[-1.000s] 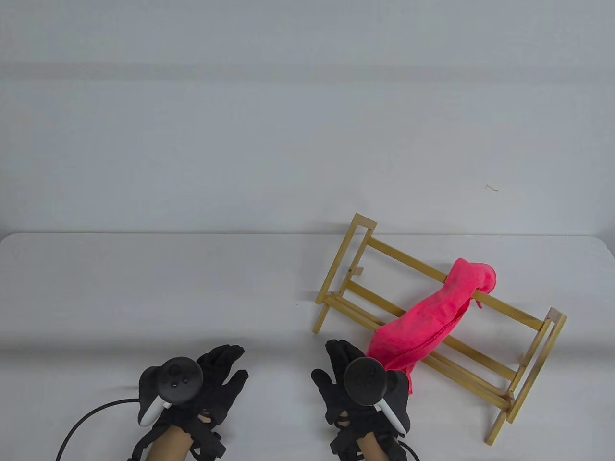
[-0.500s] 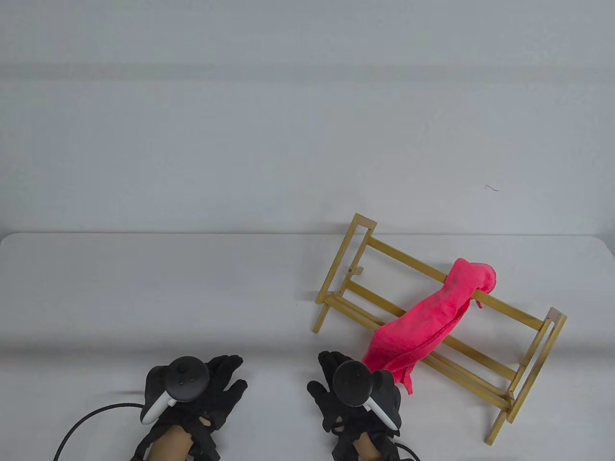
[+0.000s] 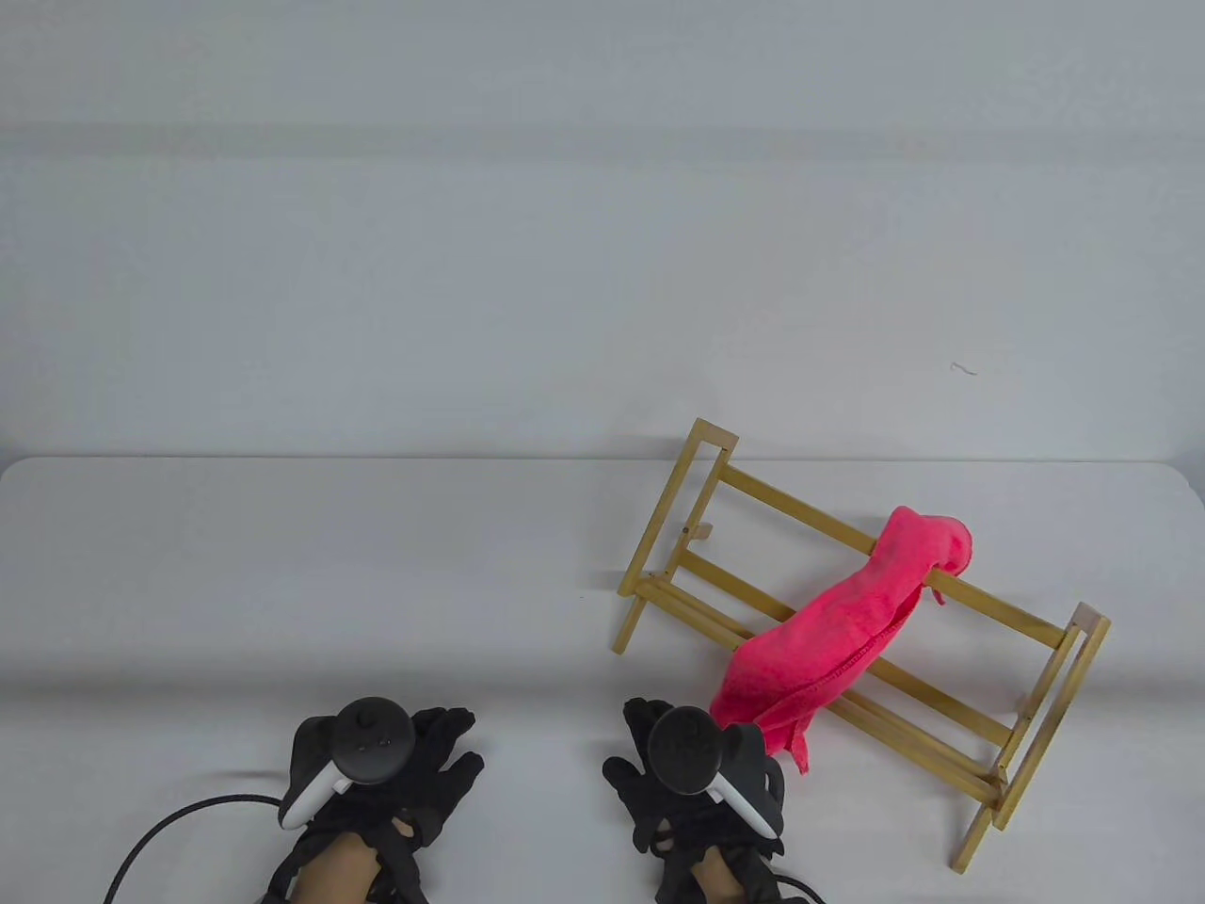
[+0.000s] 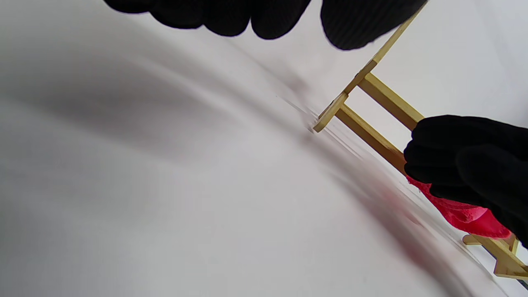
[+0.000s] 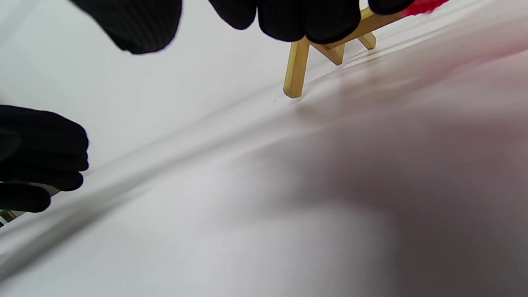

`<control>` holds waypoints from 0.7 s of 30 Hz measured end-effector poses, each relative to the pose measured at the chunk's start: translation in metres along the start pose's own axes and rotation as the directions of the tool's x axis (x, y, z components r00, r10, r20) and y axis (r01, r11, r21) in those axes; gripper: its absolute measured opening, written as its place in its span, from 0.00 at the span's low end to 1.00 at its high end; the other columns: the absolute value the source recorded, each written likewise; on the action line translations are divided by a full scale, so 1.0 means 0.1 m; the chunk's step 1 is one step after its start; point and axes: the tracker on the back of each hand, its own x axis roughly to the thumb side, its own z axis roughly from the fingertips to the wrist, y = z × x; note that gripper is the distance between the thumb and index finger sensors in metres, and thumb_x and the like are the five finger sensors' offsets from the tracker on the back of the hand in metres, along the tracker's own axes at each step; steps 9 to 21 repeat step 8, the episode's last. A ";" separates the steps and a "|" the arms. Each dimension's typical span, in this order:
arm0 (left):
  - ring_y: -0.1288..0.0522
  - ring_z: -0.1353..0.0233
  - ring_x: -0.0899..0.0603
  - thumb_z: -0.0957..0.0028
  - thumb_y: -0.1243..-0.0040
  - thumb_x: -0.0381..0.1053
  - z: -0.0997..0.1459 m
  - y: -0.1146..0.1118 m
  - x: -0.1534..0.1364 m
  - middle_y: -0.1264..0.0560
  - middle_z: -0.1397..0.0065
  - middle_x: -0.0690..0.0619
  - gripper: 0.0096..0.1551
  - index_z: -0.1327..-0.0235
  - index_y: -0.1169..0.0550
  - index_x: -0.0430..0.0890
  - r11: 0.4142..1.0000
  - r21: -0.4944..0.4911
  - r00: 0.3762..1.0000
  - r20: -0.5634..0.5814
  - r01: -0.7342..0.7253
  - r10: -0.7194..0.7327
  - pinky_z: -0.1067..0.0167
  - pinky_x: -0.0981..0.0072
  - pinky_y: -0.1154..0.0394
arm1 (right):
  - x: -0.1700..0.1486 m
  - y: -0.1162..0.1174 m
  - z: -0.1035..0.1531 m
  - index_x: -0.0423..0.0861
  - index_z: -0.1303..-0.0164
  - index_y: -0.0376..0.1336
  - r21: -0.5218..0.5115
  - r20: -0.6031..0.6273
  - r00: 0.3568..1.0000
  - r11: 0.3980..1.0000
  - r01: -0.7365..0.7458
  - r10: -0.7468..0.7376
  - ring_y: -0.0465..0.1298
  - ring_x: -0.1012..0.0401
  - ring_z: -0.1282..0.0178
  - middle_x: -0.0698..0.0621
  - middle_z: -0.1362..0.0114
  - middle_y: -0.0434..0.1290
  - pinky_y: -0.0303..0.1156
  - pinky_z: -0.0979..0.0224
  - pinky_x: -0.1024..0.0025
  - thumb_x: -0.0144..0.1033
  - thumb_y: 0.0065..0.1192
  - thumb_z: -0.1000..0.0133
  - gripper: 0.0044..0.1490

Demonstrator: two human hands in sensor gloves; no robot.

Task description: Hang square towel on book rack

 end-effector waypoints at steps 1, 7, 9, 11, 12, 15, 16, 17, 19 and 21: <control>0.44 0.24 0.28 0.40 0.47 0.57 0.00 0.00 0.00 0.44 0.23 0.36 0.37 0.25 0.40 0.40 1.000 0.001 1.000 0.000 -0.001 0.001 0.31 0.35 0.41 | 0.00 0.00 0.00 0.50 0.25 0.44 0.000 0.000 1.000 1.000 0.001 -0.001 0.55 0.48 0.19 0.49 0.21 0.49 0.47 0.20 0.45 0.55 0.56 0.48 0.46; 0.44 0.24 0.28 0.40 0.47 0.57 0.00 0.00 -0.01 0.44 0.23 0.36 0.37 0.25 0.40 0.40 1.000 0.002 1.000 0.001 -0.005 0.005 0.31 0.35 0.41 | -0.01 0.01 0.00 0.51 0.25 0.44 -0.002 0.003 1.000 1.000 0.004 -0.004 0.55 0.48 0.19 0.49 0.21 0.49 0.47 0.20 0.45 0.55 0.56 0.48 0.46; 0.44 0.24 0.28 0.40 0.47 0.57 0.00 0.00 -0.01 0.45 0.23 0.36 0.37 0.25 0.40 0.40 1.000 0.001 1.000 0.002 -0.005 0.005 0.31 0.35 0.42 | -0.01 0.01 0.00 0.50 0.25 0.44 -0.002 0.003 1.000 1.000 0.004 -0.004 0.55 0.48 0.19 0.49 0.21 0.50 0.47 0.20 0.45 0.55 0.56 0.48 0.46; 0.44 0.24 0.28 0.40 0.47 0.57 0.00 0.00 -0.01 0.45 0.23 0.36 0.37 0.25 0.40 0.40 1.000 0.001 1.000 0.002 -0.005 0.005 0.31 0.35 0.42 | -0.01 0.01 0.00 0.50 0.25 0.44 -0.002 0.003 1.000 1.000 0.004 -0.004 0.55 0.48 0.19 0.49 0.21 0.50 0.47 0.20 0.45 0.55 0.56 0.48 0.46; 0.44 0.24 0.28 0.40 0.47 0.57 0.00 0.00 -0.01 0.45 0.23 0.36 0.37 0.25 0.40 0.40 1.000 0.001 1.000 0.002 -0.005 0.005 0.31 0.35 0.42 | -0.01 0.01 0.00 0.50 0.25 0.44 -0.002 0.003 1.000 1.000 0.004 -0.004 0.55 0.48 0.19 0.49 0.21 0.50 0.47 0.20 0.45 0.55 0.56 0.48 0.46; 0.44 0.24 0.28 0.40 0.47 0.57 0.00 0.00 -0.01 0.45 0.23 0.36 0.37 0.25 0.40 0.40 1.000 0.001 1.000 0.002 -0.005 0.005 0.31 0.35 0.42 | -0.01 0.01 0.00 0.50 0.25 0.44 -0.002 0.003 1.000 1.000 0.004 -0.004 0.55 0.48 0.19 0.49 0.21 0.50 0.47 0.20 0.45 0.55 0.56 0.48 0.46; 0.44 0.24 0.28 0.40 0.47 0.57 0.00 0.00 -0.01 0.45 0.23 0.36 0.37 0.25 0.40 0.40 1.000 0.001 1.000 0.002 -0.005 0.005 0.31 0.35 0.42 | -0.01 0.01 0.00 0.50 0.25 0.44 -0.002 0.003 1.000 1.000 0.004 -0.004 0.55 0.48 0.19 0.49 0.21 0.50 0.47 0.20 0.45 0.55 0.56 0.48 0.46; 0.44 0.24 0.28 0.40 0.47 0.57 0.00 0.00 -0.01 0.45 0.23 0.36 0.37 0.25 0.40 0.40 1.000 0.001 1.000 0.002 -0.005 0.005 0.31 0.35 0.42 | -0.01 0.01 0.00 0.50 0.25 0.44 -0.002 0.003 1.000 1.000 0.004 -0.004 0.55 0.48 0.19 0.49 0.21 0.50 0.47 0.20 0.45 0.55 0.56 0.48 0.46; 0.44 0.24 0.28 0.40 0.47 0.57 0.00 0.00 -0.01 0.45 0.23 0.36 0.37 0.25 0.40 0.40 1.000 0.001 1.000 0.002 -0.005 0.005 0.31 0.35 0.42 | -0.01 0.01 0.00 0.50 0.25 0.44 -0.002 0.003 1.000 1.000 0.004 -0.004 0.55 0.48 0.19 0.49 0.21 0.50 0.47 0.20 0.45 0.55 0.56 0.48 0.46; 0.44 0.24 0.28 0.40 0.47 0.57 0.00 0.00 -0.01 0.45 0.23 0.36 0.37 0.25 0.40 0.40 1.000 0.001 1.000 0.002 -0.005 0.005 0.31 0.35 0.42 | -0.01 0.01 0.00 0.50 0.25 0.44 -0.002 0.003 1.000 1.000 0.004 -0.004 0.55 0.48 0.19 0.49 0.21 0.50 0.47 0.20 0.45 0.55 0.56 0.48 0.46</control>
